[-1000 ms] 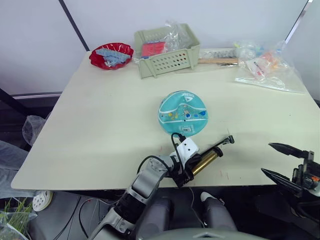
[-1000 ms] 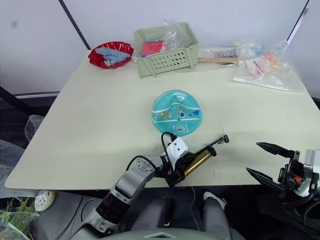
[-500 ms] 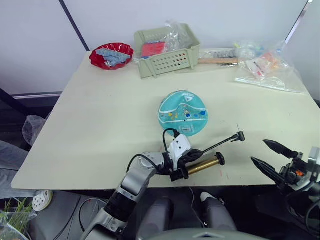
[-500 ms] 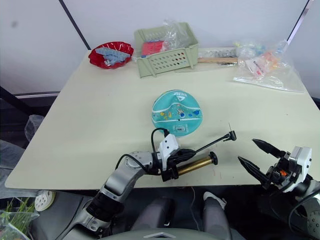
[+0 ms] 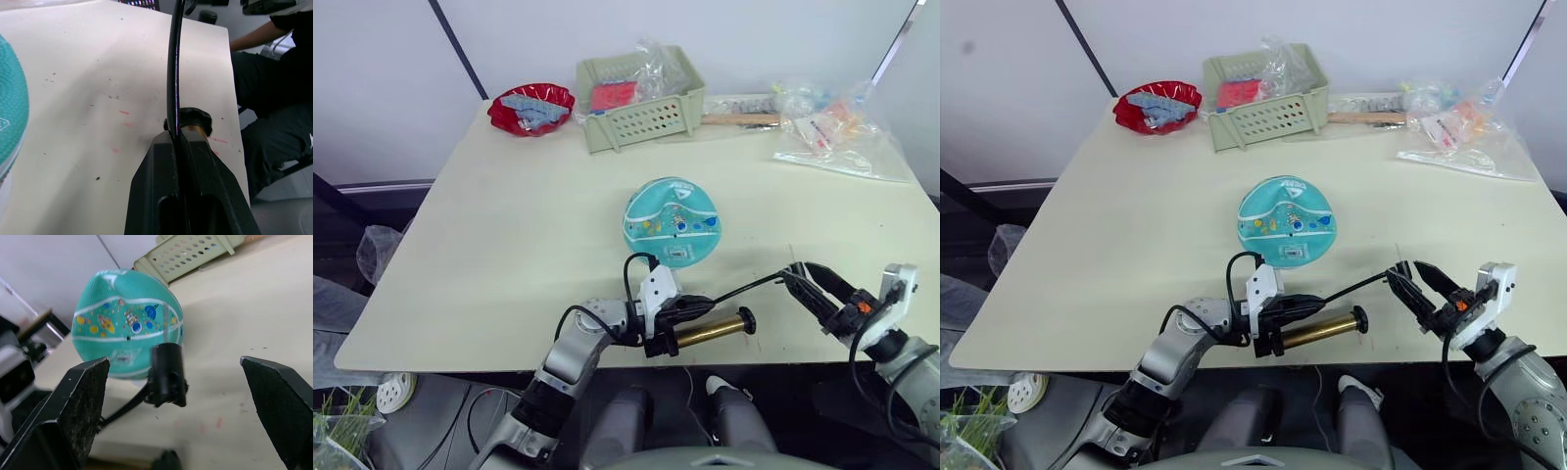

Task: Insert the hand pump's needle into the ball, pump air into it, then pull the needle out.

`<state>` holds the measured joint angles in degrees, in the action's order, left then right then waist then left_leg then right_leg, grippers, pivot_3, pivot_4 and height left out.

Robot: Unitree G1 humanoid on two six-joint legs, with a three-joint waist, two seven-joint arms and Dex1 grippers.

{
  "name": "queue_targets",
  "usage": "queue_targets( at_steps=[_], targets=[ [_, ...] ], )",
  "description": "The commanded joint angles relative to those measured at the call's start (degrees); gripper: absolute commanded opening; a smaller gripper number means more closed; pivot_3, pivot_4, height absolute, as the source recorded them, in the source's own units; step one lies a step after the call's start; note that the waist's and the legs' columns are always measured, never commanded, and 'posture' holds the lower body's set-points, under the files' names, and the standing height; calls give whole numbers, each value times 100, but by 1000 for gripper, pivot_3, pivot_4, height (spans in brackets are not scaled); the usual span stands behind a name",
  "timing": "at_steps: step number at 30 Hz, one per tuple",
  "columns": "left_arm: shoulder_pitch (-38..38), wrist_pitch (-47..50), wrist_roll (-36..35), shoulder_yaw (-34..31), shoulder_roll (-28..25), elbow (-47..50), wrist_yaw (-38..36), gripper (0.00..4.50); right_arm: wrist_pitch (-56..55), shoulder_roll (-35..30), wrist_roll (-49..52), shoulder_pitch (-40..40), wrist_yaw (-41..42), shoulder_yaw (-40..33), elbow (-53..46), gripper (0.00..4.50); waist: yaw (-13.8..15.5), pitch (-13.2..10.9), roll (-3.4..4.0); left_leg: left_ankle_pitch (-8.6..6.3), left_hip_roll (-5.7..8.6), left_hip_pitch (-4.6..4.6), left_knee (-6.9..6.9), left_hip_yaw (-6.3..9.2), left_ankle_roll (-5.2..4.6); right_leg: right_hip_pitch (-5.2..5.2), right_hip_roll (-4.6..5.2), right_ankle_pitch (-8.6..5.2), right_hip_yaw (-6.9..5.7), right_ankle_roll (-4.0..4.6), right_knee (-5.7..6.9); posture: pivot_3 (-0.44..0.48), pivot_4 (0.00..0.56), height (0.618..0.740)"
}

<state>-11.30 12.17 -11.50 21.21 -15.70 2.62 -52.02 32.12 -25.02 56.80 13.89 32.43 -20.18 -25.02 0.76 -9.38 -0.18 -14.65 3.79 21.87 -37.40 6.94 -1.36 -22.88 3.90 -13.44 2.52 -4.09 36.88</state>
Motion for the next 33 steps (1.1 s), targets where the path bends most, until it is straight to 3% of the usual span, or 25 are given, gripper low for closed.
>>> queue_targets(
  at_steps=[1, 8, 13, 14, 19, 32, 33],
  targets=[
    [-84, -170, -89, -59, 76, 6, -24, 10, 172, -11, 377, -56, -123, -81, -268, 4500, 2, 0, 0, 0, 1, 1, 0, 0, 0, 0, 0, 0, -1, 0, 0, 0, 150, 740],
    [-164, -214, -70, -117, 114, -123, -24, 10, 214, 21, 622, -78, -214, -126, -217, 4500, -5, 0, 0, 0, 0, 4, 0, 1, -1, -3, -6, 0, -2, -1, -2, 0, 150, 740],
    [-154, -231, -72, -97, 123, -131, -38, 0, 206, 32, 554, -72, -214, -51, -224, 2129, -10, 0, 0, 0, -1, 3, 0, 1, -1, -3, -9, 0, -2, 0, -2, 0, 150, 740],
    [-142, -236, -68, -89, 123, -126, -39, 0, 211, 42, 593, -79, -223, -71, -217, 2129, -9, 0, 0, 0, -1, 4, 0, 1, -1, -3, -9, 0, -2, -1, -2, 0, 150, 740],
    [-99, -258, -58, -74, 116, -137, -41, 0, 223, -59, 529, 3, -59, -98, -142, 328, -9, 0, 0, 0, -1, 4, 0, 1, -1, -3, -9, 0, -1, -1, -2, 0, 150, 740],
    [-92, -138, -157, -215, -15, -156, -101, 0, -183, -202, -141, -21, 247, -85, -132, 329, -11, 0, 0, 0, -1, 4, 0, 0, -1, -3, -10, 0, -2, -1, -2, 0, 150, 740],
    [-94, -128, -184, -252, -49, -149, -120, 734, -277, -213, -279, -57, 296, -91, -101, 329, -12, 0, 1, 0, -1, 3, 0, 0, -1, -4, -11, -1, -2, -1, -2, 0, 150, 740]
  ],
)
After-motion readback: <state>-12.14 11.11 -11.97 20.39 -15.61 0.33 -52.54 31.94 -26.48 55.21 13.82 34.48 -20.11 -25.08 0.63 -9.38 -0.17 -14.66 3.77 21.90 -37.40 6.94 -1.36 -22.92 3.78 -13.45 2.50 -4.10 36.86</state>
